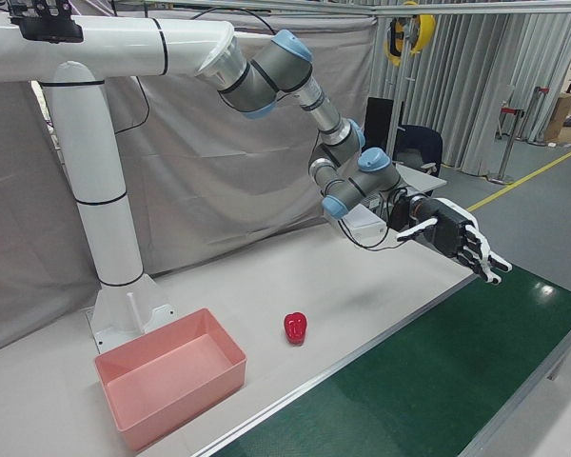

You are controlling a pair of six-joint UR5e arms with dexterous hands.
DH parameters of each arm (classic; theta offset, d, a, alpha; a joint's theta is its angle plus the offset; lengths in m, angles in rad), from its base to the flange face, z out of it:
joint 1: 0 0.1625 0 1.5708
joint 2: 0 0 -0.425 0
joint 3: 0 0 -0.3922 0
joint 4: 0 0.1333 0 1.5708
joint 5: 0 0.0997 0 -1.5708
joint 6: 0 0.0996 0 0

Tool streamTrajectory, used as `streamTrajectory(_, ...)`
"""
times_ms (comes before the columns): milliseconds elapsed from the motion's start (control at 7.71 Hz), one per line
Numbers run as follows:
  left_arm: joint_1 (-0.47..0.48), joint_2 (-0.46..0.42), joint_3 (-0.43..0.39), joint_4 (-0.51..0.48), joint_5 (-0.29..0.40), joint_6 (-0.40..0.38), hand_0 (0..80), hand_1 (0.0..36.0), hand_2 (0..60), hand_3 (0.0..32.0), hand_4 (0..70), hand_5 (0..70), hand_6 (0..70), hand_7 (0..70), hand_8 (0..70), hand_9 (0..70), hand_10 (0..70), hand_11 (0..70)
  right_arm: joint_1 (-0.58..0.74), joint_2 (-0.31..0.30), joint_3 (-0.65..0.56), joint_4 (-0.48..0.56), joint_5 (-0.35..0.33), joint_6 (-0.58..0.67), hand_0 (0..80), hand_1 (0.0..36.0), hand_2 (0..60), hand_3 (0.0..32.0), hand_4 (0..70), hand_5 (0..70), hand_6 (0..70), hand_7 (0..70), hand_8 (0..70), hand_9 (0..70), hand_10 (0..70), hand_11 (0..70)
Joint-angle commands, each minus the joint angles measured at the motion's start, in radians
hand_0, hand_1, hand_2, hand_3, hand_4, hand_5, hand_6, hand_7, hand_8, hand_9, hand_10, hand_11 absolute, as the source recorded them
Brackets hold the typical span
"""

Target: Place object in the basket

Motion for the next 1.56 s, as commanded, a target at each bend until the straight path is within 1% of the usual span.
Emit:
streamTrajectory(0,0.023,-0.068,0.064,0.021,0.0,0.028,76.8,21.5,0.0,0.0,11.4,21.3,2.5,2.6,7.8,12.5,0.0,0.0,0.0,0.001,0.0,0.0,0.0,0.0,0.0,0.0,0.0,0.0,0.0,0.0,0.0,0.0,0.0,0.0,0.0,0.0)
streamTrajectory(259,0.053,-0.187,0.173,0.021,-0.002,0.047,75.3,21.6,0.0,0.0,10.7,21.1,2.3,2.4,7.4,12.0,0.0,0.0,0.0,0.001,0.0,0.0,0.0,0.0,0.0,0.0,0.0,0.0,0.0,0.0,0.0,0.0,0.0,0.0,0.0,0.0)
streamTrajectory(389,0.068,-0.23,0.219,0.021,-0.002,0.058,75.1,21.5,0.0,0.0,9.6,20.2,2.3,2.1,7.2,11.7,0.0,0.0,0.0,0.001,0.0,0.0,0.0,0.0,0.0,0.0,0.0,0.0,0.0,0.0,0.0,0.0,0.0,0.0,0.0,0.0)
streamTrajectory(519,0.084,-0.257,0.244,0.021,-0.002,0.076,73.2,21.4,0.0,0.0,9.6,20.2,2.3,2.0,7.1,11.7,0.0,0.0,0.0,0.001,0.0,0.0,0.0,0.0,0.0,0.0,0.0,0.0,0.0,0.0,0.0,0.0,0.0,0.0,0.0,0.0)
streamTrajectory(648,0.085,-0.274,0.269,0.023,-0.003,0.079,73.6,21.2,0.0,0.0,10.0,20.3,2.4,1.9,6.9,11.4,0.0,0.0,0.0,0.001,0.0,0.0,0.0,0.0,0.0,0.0,0.0,0.0,0.0,0.0,0.0,0.0,0.0,0.0,0.0,0.0)
streamTrajectory(778,0.105,-0.288,0.276,0.03,-0.003,0.096,73.6,20.9,0.0,0.0,8.8,19.3,2.1,2.0,6.5,10.8,0.0,0.0,0.0,-0.001,0.0,0.0,0.0,0.0,0.0,0.0,0.0,0.0,0.0,0.0,0.0,0.0,0.0,0.0,0.0,0.0)
streamTrajectory(1037,0.116,-0.304,0.307,0.03,-0.005,0.097,72.0,20.6,0.0,0.0,8.9,20.4,2.0,2.1,6.7,11.0,0.0,0.0,0.0,0.001,0.0,0.0,0.0,0.0,0.0,0.0,0.0,0.0,0.0,0.0,0.0,0.0,0.0,0.0,0.0,0.0)
streamTrajectory(1296,0.118,-0.311,0.318,0.03,-0.005,0.097,71.2,20.6,0.0,0.0,9.7,20.2,2.3,2.0,6.9,11.3,0.0,0.0,0.0,0.001,0.0,0.0,0.0,0.0,0.0,0.0,0.0,0.0,0.0,0.0,0.0,0.0,0.0,0.0,0.0,0.0)
streamTrajectory(1426,0.115,-0.309,0.318,0.03,-0.003,0.097,70.0,20.3,0.0,0.0,9.0,19.7,2.1,1.9,6.8,11.2,0.0,0.0,0.0,0.001,0.0,0.0,0.0,0.0,0.0,0.0,0.0,0.0,0.0,0.0,0.0,0.0,0.0,0.0,0.0,0.0)
